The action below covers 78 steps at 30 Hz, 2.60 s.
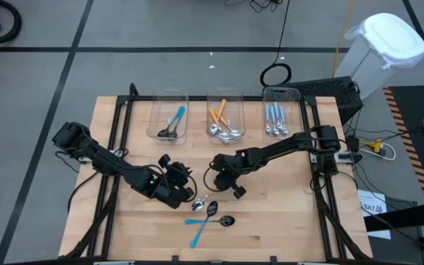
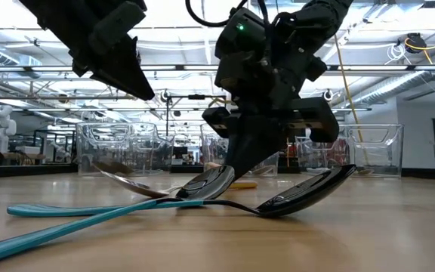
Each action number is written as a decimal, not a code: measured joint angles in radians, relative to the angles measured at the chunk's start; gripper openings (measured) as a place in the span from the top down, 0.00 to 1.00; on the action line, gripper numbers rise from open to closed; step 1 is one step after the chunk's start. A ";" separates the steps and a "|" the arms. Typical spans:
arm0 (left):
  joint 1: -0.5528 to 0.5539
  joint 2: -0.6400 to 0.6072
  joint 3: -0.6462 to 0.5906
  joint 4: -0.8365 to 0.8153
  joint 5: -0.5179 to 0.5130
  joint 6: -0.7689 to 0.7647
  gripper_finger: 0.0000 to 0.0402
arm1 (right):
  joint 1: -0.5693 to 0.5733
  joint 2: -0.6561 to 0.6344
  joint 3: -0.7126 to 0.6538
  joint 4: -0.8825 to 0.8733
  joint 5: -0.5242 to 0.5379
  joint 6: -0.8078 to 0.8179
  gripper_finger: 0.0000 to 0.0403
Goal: Sort silverware by color (type)
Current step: Put the brown spoon into the middle transparent bin
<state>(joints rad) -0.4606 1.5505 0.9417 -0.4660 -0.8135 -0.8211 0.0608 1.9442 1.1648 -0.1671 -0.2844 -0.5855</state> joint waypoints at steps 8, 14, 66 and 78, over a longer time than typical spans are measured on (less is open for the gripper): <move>0.001 0.000 0.000 0.000 0.000 0.002 0.84 | 0.001 0.000 0.000 0.016 -0.001 0.051 0.88; 0.008 0.000 0.000 0.000 0.000 0.006 0.84 | 0.003 0.002 -0.001 0.103 -0.023 0.113 0.69; 0.035 0.000 0.000 0.083 -0.002 0.108 0.84 | -0.034 -0.365 0.000 -0.252 0.140 -0.157 0.90; 0.035 0.000 0.000 0.144 0.000 0.132 0.84 | -0.226 -0.468 0.001 -0.297 0.185 -0.577 0.90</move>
<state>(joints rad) -0.4252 1.5501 0.9421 -0.3223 -0.8139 -0.6887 -0.1654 1.4761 1.1656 -0.4641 -0.0996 -1.1620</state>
